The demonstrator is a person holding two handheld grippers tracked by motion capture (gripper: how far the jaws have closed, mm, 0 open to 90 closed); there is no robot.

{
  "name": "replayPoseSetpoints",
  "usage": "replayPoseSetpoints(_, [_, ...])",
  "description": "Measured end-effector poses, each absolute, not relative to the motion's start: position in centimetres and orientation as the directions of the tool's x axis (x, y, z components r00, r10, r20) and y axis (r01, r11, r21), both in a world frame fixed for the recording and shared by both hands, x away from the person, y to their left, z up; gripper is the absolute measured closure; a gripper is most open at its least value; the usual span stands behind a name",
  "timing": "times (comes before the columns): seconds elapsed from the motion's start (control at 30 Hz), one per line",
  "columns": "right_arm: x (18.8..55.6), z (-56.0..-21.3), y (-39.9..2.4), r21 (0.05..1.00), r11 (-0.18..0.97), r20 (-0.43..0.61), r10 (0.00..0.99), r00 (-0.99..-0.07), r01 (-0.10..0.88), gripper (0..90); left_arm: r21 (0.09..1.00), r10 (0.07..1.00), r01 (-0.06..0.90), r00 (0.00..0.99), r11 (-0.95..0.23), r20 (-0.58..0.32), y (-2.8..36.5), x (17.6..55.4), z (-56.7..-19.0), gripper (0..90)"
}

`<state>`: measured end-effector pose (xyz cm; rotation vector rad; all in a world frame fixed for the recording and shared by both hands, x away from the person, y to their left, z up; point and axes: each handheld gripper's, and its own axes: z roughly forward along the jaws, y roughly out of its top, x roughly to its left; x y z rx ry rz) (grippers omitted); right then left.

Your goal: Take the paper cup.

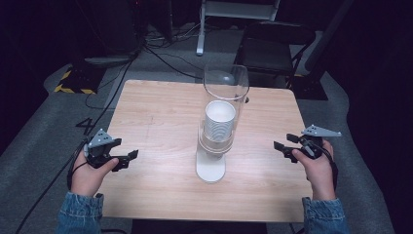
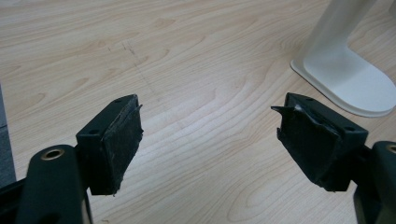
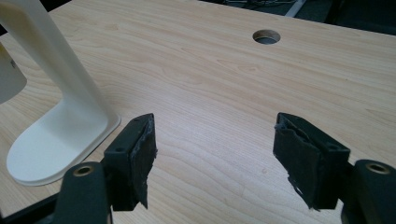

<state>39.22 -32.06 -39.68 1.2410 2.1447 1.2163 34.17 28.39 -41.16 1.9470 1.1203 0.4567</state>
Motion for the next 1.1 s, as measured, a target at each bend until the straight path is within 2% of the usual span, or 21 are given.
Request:
replayPoseSetpoints(0.57, [39.1, -39.5, -31.5, 0.829, 0.248, 0.082, 0.833, -0.547, 0.501, 30.9, 0.8, 0.839, 0.535, 0.539, -0.27, -0.077, 28.6, 34.0, -41.1, 21.7])
replayPoseSetpoints(0.7, [39.0, -39.4, -30.1, 0.832, 0.258, 0.107, 0.794, -0.599, 0.491, 30.9, 0.795, 0.835, 0.539, 0.545, -0.28, -0.075, 28.5, 33.9, -41.1, 21.7])
replayPoseSetpoints(1.1, [38.0, -38.9, -25.1, 0.845, 0.331, 0.094, 0.683, -0.725, 0.421, 30.5, 0.789, 0.83, 0.541, 0.553, -0.291, -0.073, 28.3, 33.9, -41.3, 21.6])
